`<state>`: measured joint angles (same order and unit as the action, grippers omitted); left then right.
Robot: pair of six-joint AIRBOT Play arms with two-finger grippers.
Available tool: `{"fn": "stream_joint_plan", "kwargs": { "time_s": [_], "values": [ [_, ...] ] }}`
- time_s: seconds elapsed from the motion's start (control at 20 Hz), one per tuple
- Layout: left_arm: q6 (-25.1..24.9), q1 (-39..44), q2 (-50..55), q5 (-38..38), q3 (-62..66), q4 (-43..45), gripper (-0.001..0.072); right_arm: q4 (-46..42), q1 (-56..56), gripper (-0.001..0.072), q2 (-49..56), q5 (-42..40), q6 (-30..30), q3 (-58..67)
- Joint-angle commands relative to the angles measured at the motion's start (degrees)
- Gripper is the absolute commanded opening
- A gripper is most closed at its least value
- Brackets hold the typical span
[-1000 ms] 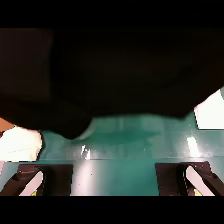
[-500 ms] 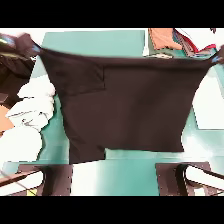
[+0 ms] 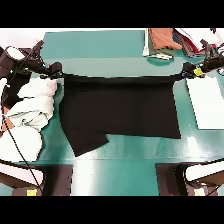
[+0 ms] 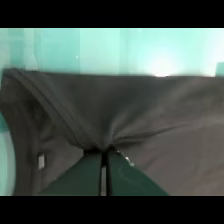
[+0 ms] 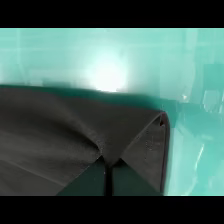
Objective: Fold the shirts.
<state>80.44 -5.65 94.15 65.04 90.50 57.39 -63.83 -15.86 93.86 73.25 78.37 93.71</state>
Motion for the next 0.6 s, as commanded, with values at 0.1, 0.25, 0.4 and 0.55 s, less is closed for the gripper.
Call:
{"fn": "stream_joint_plan", "kwargs": {
  "time_s": [0.1,0.25,0.4,0.55],
  "values": [
    [-0.57,0.33,1.07,5.84,-4.96,6.60,0.0023,-5.81,0.90,0.0017,-3.50,-1.38,-0.02,-8.59],
    [-0.55,0.33,1.07,4.59,-9.53,6.54,0.0026,-4.50,0.90,0.0020,-5.38,-3.76,0.02,-15.52],
    [1.51,0.15,0.94,6.47,-9.73,6.99,0.0559,-1.68,0.85,0.0372,-6.40,-4.04,0.22,-17.59],
    [2.03,0.28,-1.68,13.07,-9.31,11.52,0.0539,-1.81,0.85,0.0371,-10.45,-1.16,0.15,-17.64]
  ]
}}
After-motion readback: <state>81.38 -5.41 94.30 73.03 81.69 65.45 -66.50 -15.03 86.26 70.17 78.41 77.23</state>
